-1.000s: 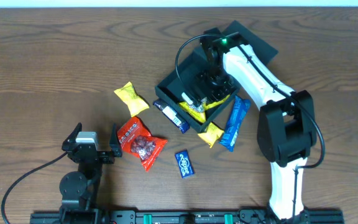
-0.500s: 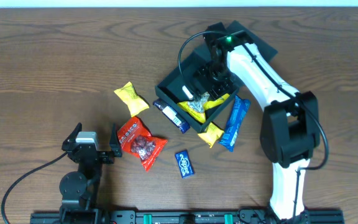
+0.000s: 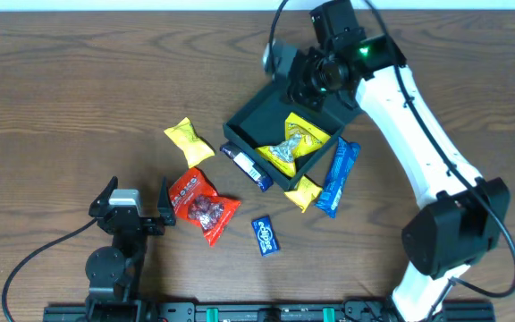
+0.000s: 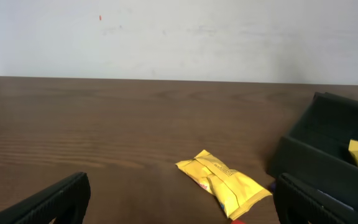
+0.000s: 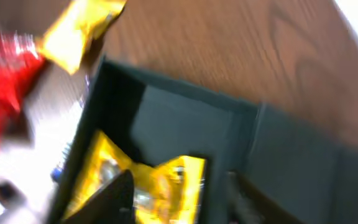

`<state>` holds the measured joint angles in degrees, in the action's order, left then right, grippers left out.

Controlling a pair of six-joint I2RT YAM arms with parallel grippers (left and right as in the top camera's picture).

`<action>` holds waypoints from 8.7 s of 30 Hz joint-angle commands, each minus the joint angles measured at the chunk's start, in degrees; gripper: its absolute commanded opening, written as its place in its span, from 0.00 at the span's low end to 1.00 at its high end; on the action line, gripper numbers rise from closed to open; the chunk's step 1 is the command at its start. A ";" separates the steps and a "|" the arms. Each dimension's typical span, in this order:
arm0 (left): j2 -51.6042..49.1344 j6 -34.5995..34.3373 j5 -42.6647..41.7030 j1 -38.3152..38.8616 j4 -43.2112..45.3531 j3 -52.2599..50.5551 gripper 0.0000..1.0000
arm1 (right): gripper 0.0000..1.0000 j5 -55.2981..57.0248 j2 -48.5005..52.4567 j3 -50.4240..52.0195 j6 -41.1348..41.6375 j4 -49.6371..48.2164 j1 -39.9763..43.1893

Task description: Pack container

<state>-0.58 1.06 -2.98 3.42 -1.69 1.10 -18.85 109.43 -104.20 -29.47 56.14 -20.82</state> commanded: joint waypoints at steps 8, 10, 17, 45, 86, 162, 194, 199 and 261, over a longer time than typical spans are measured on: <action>0.37 -0.61 1.07 -0.31 -2.58 -0.85 0.95 | 0.19 -0.87 -0.55 -0.61 71.10 2.19 -2.80; 0.37 -0.61 1.07 -0.31 -2.58 -0.85 0.95 | 0.02 -0.76 -0.55 -0.39 78.90 4.98 -3.48; 0.35 -0.63 1.07 -0.31 -2.58 -0.85 0.95 | 0.02 -0.09 -0.55 10.93 94.38 3.82 -4.17; 0.37 -0.61 1.07 -0.31 -2.58 -0.85 0.95 | 0.02 6.71 -0.55 25.53 90.47 -9.07 -0.24; 0.37 -0.63 1.07 -0.31 -2.58 -0.85 0.95 | 0.02 5.33 4.00 25.81 87.08 -12.50 0.07; 0.37 -0.63 1.07 -0.31 -2.58 -0.85 0.95 | 0.99 7.30 5.07 11.54 30.08 -5.64 -27.61; 0.35 -0.46 0.79 -0.31 -2.16 -0.83 0.95 | 0.99 19.28 -52.78 37.29 23.12 -2.12 4.68; 0.35 -0.46 -2.91 -0.31 -2.03 -0.83 0.95 | 0.99 20.31 -51.95 37.90 23.19 -1.25 4.66; -71.54 -79.25 1.79 19.10 -54.10 54.18 0.96 | 0.99 20.33 -50.64 37.90 23.19 -1.05 4.66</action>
<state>-68.14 -75.26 -6.42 22.31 -55.46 54.39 1.08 58.85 -66.50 -5.50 55.07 -16.73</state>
